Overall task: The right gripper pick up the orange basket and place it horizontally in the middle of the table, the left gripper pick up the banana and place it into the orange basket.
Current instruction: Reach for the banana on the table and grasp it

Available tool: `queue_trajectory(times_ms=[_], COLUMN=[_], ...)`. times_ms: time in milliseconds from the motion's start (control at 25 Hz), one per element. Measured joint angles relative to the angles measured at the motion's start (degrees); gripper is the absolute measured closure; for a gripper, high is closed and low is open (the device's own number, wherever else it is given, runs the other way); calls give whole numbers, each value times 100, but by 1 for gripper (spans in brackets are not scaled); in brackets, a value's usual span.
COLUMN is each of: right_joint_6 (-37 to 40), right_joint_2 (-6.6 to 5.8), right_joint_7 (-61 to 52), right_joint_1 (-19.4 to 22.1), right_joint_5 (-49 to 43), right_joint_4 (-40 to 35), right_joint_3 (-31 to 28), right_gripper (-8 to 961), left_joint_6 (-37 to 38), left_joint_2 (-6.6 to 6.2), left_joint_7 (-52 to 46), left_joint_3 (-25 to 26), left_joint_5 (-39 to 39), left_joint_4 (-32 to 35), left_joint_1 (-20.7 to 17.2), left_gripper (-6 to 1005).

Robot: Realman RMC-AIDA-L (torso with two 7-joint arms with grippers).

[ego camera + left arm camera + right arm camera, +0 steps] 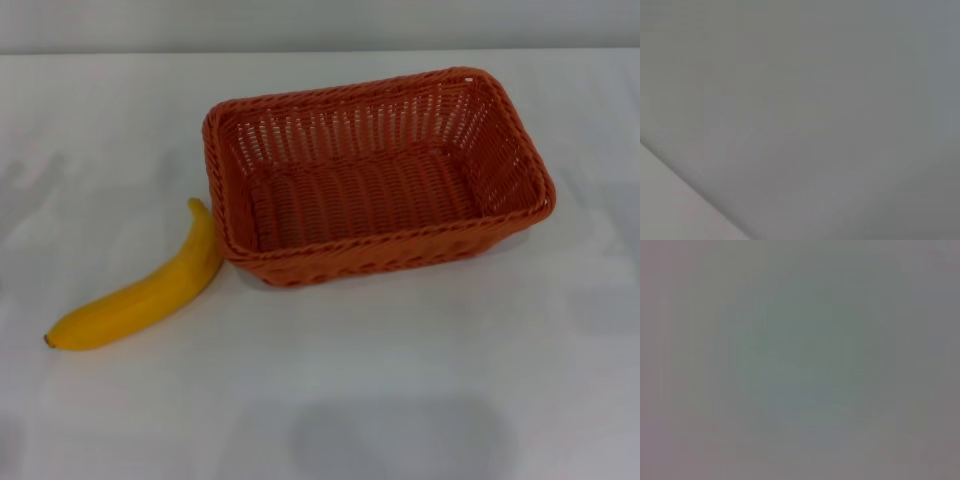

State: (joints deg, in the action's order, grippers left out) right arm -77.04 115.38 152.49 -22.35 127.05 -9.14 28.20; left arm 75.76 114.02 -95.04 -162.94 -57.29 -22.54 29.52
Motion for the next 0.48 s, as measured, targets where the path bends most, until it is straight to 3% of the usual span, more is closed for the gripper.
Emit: queue_trajectory(times_ms=[160,200,360,480], right_joint_6=[51,86,211,220], right_joint_2=[-11,-13,-15,-16], right_joint_7=[0,0,0,-3], right_joint_1=[-3,-3,-20,-31], right_joint_5=[2,3,5,5], right_joint_4=[-21,-29,-45,-45], right_joint_3=[-2,-3,-6,-8], right_gripper=[96,96,96,96], left_joint_6=[863,1115,1941,2325], left_joint_2=[-513,-592,-703,-796], left_joint_7=[-1444,-1715,-2350,-2463], left_joint_3=[-2,-5,-10,-15], left_joint_5=[2065,2520,4063,5054], left_joint_4=[-682,-928,-1765,-2031], left_joint_1=[634,823,1500,1982], left_gripper=[109,109,109,110])
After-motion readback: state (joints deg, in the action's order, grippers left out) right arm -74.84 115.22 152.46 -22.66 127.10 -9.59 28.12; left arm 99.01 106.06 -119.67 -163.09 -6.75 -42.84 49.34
